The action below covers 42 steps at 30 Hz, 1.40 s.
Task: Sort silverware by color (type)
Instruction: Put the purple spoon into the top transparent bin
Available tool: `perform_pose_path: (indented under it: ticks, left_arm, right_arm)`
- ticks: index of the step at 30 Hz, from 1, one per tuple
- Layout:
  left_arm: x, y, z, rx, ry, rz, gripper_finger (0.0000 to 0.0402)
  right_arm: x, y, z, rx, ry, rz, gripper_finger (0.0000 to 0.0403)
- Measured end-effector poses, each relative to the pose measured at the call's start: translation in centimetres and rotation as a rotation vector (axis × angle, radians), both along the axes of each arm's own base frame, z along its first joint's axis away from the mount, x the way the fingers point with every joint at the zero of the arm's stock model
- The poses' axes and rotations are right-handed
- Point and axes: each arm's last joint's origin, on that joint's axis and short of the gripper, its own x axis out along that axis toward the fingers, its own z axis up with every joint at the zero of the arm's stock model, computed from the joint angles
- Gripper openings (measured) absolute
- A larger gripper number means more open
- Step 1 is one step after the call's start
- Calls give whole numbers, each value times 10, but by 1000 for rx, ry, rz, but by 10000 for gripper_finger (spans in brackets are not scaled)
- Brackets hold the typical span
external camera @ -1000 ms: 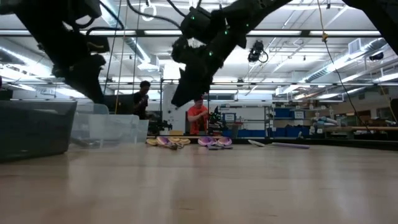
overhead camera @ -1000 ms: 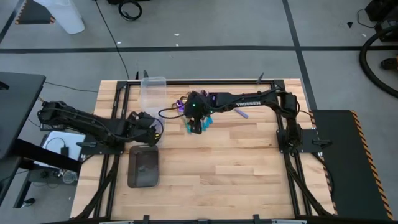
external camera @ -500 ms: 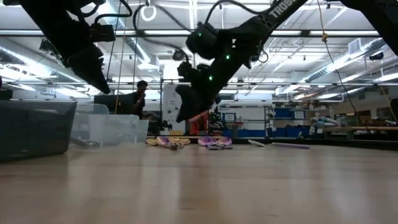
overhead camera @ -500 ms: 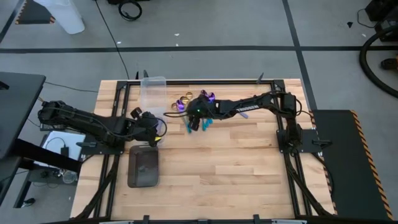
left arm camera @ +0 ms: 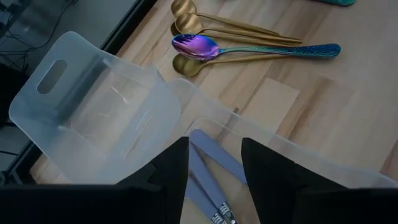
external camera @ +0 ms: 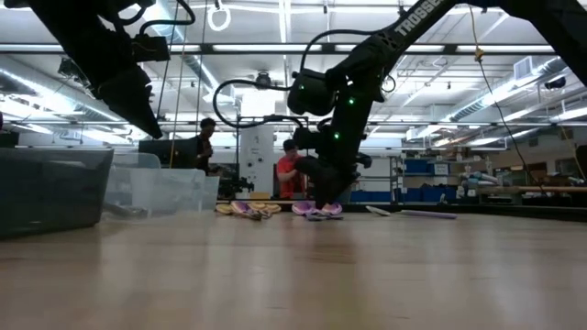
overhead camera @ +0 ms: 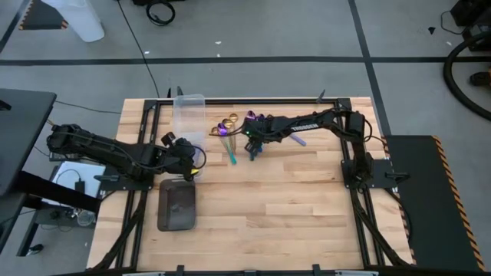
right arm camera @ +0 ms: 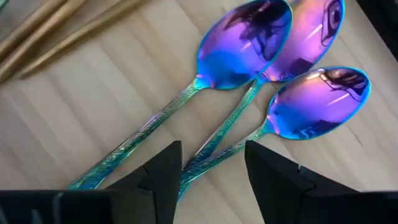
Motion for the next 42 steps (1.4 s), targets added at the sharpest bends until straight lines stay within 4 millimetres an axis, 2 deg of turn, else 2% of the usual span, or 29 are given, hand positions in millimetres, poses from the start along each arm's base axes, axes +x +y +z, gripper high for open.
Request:
perform_pose_path:
  ticks: [17, 21, 25, 31, 39, 42]
  left_arm:
    - [0, -1, 0, -8, 17, -24, 157]
    - [0, -1, 0, -8, 17, -24, 157]
    - [0, -1, 0, -9, 16, -24, 157]
    - [0, -1, -1, -26, 20, -33, 157]
    - [0, -1, -1, -31, 21, -36, 157]
    - [0, -1, -1, -31, 21, -36, 157]
  right_arm:
    - [-12, -35, -1, 6, -14, -117, 185]
    - [-11, -33, -3, 9, -37, -131, 185]
    - [-18, -31, -18, 15, -68, -160, 185]
    - [-27, -30, -29, 60, -94, -176, 185]
    - [-28, -25, -24, 125, -91, -126, 184]
    - [-30, -24, -19, 133, -90, -101, 173]
